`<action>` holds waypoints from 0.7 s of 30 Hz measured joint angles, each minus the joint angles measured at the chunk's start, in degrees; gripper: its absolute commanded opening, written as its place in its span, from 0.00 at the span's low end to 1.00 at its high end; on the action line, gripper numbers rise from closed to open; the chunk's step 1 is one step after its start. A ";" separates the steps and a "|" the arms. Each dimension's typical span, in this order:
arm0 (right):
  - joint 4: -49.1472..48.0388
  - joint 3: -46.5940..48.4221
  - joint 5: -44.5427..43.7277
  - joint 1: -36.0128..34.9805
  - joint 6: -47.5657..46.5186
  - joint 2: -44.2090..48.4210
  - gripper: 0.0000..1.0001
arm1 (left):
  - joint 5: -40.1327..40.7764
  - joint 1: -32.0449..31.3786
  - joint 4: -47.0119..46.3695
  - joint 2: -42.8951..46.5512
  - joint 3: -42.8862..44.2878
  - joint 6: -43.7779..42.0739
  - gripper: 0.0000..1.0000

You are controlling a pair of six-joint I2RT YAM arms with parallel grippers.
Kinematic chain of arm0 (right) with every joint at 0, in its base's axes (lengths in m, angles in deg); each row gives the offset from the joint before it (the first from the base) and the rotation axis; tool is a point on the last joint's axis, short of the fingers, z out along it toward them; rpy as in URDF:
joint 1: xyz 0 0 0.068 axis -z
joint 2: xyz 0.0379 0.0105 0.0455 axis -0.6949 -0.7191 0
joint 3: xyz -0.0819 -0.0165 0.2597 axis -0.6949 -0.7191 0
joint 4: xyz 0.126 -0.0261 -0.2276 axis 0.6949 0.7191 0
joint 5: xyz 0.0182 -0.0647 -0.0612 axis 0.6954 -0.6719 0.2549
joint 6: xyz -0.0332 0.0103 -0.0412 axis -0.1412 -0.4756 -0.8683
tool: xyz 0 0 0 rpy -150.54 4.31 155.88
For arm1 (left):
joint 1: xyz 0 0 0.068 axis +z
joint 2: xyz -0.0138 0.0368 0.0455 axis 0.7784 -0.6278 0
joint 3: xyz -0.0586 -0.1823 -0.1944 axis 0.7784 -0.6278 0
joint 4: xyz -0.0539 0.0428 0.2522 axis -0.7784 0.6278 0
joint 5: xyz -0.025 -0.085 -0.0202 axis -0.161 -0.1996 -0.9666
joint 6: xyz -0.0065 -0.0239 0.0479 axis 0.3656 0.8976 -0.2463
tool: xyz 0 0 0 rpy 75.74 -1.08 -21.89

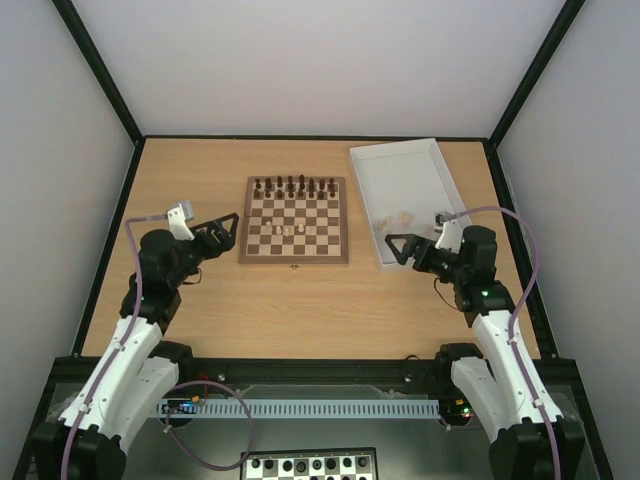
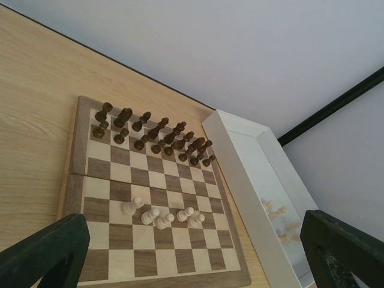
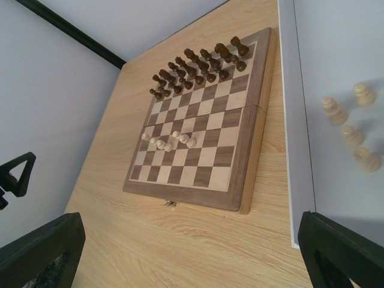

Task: Set up the chess pieces on the board
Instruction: Pick up the chess piece from the chessboard.

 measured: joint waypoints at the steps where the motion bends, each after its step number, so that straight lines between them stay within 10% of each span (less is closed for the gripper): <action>1: 0.11 0.02 -0.09 0.00 -0.20 -0.20 0.99 | 0.02 -0.02 -0.02 -0.26 0.09 -0.26 1.00; 21: 0.66 1.25 0.63 0.00 4.90 -1.22 0.99 | 5.03 -4.48 2.25 -1.79 3.63 -1.95 1.00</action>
